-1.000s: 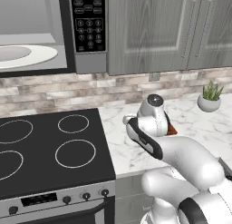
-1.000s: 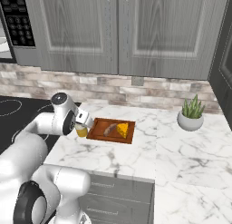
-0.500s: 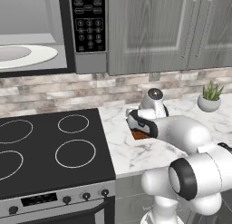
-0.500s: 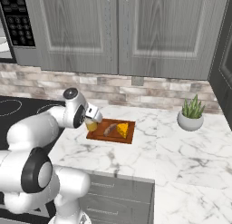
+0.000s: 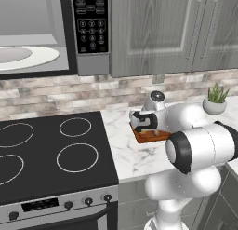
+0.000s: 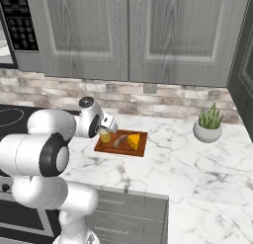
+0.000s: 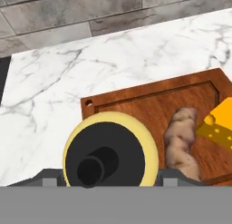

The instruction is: Retrieve the reheated potato from the microwave, then place the potato, cheese, and condiment on the cutting board.

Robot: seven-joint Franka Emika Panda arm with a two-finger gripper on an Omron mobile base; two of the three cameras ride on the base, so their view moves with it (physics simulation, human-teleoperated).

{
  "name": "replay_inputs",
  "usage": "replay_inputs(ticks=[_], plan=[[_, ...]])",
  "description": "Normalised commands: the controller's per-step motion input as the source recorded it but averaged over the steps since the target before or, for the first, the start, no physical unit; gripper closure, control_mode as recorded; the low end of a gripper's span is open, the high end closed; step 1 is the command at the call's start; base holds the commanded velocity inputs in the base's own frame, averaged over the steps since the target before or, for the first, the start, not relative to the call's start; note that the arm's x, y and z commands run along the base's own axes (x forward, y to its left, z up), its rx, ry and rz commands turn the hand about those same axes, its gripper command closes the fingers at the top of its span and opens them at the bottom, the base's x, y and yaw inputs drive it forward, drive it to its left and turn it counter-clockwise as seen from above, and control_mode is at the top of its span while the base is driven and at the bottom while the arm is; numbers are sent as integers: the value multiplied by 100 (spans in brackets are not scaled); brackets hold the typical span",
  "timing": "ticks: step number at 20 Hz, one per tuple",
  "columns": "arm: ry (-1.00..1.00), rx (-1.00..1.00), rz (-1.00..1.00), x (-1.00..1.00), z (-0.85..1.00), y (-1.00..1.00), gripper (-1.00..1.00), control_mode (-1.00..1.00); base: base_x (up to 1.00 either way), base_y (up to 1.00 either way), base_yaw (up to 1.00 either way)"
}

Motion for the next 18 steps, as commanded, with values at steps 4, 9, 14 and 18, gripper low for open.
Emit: replay_inputs(ticks=[4,9,14,18], plan=[[0,0,0,31,-38,-2,100,-100,0,0,0],[0,0,0,24,-28,0,100,-100,0,0,0],[-1,0,0,-2,-6,-14,-100,-100,0,0,0],[-4,0,0,-18,0,-29,-100,-100,0,0,0]])
